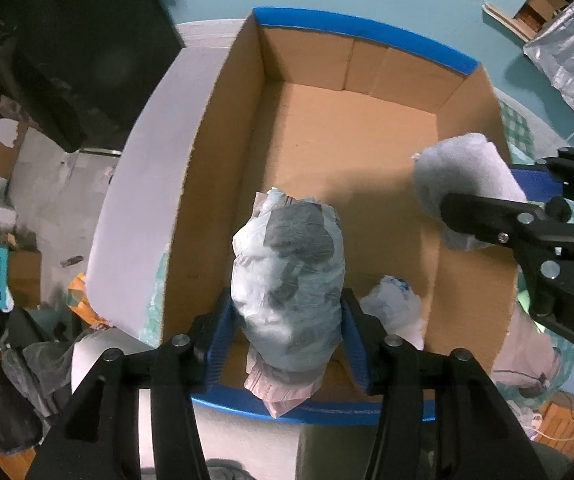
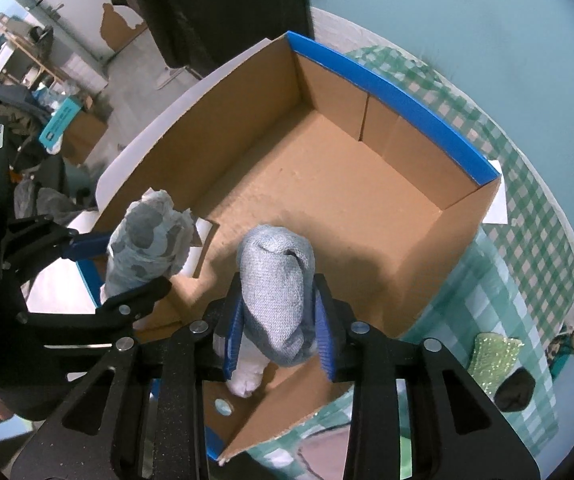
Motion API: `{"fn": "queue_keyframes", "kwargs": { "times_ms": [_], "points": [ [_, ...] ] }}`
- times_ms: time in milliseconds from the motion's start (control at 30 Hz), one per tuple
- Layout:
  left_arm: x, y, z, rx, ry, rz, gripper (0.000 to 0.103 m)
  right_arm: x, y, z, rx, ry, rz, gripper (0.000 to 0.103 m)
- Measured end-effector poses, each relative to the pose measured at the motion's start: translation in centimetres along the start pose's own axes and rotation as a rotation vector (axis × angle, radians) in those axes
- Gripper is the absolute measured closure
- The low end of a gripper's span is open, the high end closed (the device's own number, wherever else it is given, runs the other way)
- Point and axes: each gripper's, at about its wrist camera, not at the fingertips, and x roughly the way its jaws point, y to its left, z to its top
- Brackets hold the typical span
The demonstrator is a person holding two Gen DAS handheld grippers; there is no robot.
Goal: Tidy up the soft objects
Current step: 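Open both grippers to drop the socks in the box and withdraw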
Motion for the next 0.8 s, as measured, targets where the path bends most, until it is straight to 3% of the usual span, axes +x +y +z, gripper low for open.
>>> {"fn": "queue_keyframes", "kwargs": {
  "times_ms": [67,133,200,267,800],
  "points": [
    [0.0,-0.1,-0.1,0.003,0.006,0.005,0.042,0.0,0.0,0.0,0.01,-0.001,-0.012,0.066],
    [-0.2,0.0,-0.1,0.003,0.006,0.005,0.03,0.0,0.0,-0.1,0.017,-0.004,-0.03,0.048],
    [-0.5,0.0,-0.2,-0.003,-0.01,0.011,0.03,-0.2,-0.1,-0.2,0.02,-0.018,-0.052,0.037],
    [-0.8,0.0,-0.3,-0.007,-0.014,0.004,0.025,-0.5,-0.1,-0.5,0.023,-0.029,-0.054,0.036],
    [-4.1,-2.4,-0.7,0.023,-0.078,-0.027,0.025,-4.9,-1.5,-3.0,0.039,-0.105,-0.083,0.03]
  ]
}}
